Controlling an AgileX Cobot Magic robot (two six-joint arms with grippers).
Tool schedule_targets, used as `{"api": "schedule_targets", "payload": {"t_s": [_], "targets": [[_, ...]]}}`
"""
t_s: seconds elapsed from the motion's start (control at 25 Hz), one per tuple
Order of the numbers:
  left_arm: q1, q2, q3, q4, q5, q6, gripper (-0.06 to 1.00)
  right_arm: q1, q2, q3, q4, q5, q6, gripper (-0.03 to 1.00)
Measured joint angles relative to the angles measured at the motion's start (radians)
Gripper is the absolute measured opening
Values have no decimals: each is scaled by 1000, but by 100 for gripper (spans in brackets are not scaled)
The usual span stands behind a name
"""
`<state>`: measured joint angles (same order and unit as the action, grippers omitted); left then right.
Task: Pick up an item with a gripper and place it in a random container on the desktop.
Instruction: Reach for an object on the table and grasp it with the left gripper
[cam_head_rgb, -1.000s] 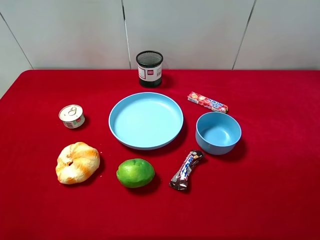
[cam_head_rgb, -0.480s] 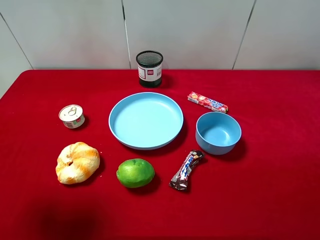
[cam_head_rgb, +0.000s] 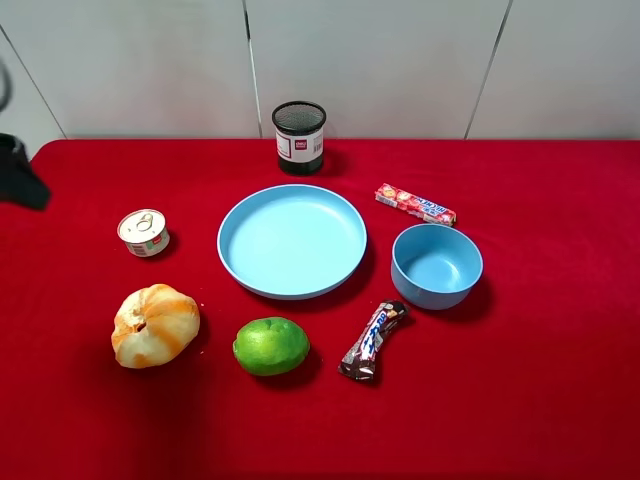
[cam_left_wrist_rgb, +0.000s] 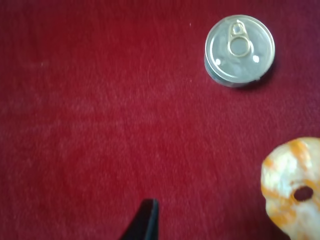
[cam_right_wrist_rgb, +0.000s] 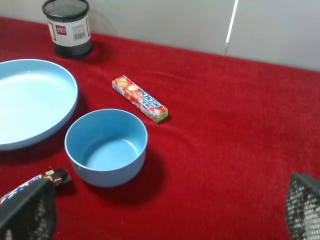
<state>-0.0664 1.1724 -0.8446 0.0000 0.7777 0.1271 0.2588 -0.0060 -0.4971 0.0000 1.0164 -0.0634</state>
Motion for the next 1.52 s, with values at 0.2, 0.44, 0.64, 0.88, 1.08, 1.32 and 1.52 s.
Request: {"api": "schedule_targets", "payload": {"t_s": [0.2, 0.44, 0.64, 0.88, 1.08, 1.32, 1.52], "targets": [[0, 143, -46, 0, -30, 2, 90, 0, 0, 0, 0, 0, 0, 69], [-9, 292, -111, 0, -75, 2, 90, 0, 0, 0, -14, 0, 27, 69], [-50, 404, -181, 0, -98, 2, 90, 0, 0, 0, -30, 0, 49, 69], [-90, 530, -265, 0, -101, 2, 90, 0, 0, 0, -49, 0, 50, 69], [-107, 609, -286, 11, -106, 2, 90, 0, 0, 0, -52, 0, 50, 69], [-107, 669, -290, 19, -128, 2, 90, 0, 0, 0, -52, 0, 50, 69], [-107, 701, -290, 21, -150, 2, 90, 0, 0, 0, -53, 0, 50, 69]]}}
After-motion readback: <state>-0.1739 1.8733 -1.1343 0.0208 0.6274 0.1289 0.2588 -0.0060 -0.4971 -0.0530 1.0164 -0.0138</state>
